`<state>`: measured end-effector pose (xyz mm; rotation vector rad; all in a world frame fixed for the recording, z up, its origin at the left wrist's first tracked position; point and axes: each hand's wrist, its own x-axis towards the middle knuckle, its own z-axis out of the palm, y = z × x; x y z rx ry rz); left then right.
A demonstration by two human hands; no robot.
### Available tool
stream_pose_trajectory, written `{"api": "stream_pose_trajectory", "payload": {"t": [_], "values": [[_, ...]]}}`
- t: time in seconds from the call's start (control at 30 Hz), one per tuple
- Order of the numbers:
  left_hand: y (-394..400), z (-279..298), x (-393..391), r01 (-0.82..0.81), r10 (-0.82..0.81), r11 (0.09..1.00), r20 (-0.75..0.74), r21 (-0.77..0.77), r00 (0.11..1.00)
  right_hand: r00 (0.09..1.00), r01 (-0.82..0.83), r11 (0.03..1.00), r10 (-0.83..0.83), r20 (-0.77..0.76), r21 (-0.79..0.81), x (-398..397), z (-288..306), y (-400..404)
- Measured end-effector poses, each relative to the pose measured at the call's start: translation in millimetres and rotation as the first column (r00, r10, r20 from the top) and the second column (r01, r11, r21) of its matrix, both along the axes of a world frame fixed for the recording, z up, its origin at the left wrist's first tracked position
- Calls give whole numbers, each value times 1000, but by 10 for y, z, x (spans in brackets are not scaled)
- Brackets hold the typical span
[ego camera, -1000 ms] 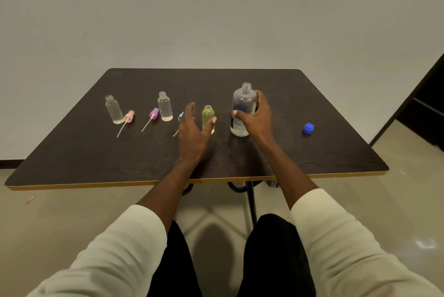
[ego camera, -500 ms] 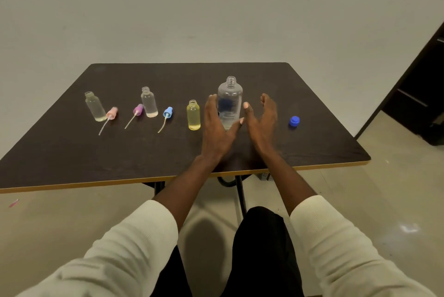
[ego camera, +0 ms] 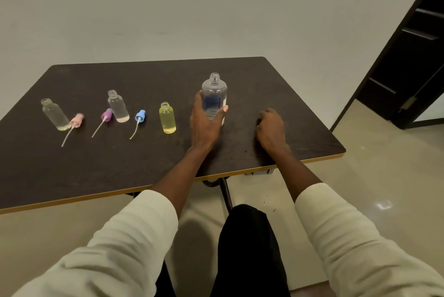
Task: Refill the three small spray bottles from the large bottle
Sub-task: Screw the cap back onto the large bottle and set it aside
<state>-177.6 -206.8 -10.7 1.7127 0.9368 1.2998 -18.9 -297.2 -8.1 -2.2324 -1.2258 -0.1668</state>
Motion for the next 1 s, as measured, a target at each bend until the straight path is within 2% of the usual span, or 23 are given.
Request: {"api": "stream_pose_trajectory", "payload": {"t": [0.03, 0.17, 0.27, 0.33, 0.47, 0.63, 0.83, 1.0], "values": [[8, 0, -9, 3, -3, 1000, -3, 3, 1000, 1000, -9, 999, 10, -28, 38, -19, 22, 6], [23, -18, -50, 1, -2, 1000, -22, -25, 1000, 946, 2, 958, 91, -312, 285, -204, 263, 152], [22, -17, -55, -1, 1, 1000, -22, -15, 1000, 915, -40, 856, 239, -324, 515, -353, 608, 347], [15, -7, -55, 9, -10, 1000, -17, -18, 1000, 883, -117, 793, 359, -303, 598, -438, 829, 448], [-1, 5, -69, 32, -32, 999, 0, -45, 999, 848, -296, 783, 479, -227, 547, -600, 1060, 583], [-7, 5, -75, 32, -31, 999, 8, -43, 999, 841, -408, 792, 520, -152, 453, -658, 1019, 638], [25, -23, -53, 20, -20, 998, -1, -59, 1000, 853, -389, 852, 477, -213, 351, -623, 1042, 664], [51, -39, -43, 24, -25, 998, -9, -60, 1000, 803, -445, 854, 513, -303, 269, -533, 1139, 620]]}}
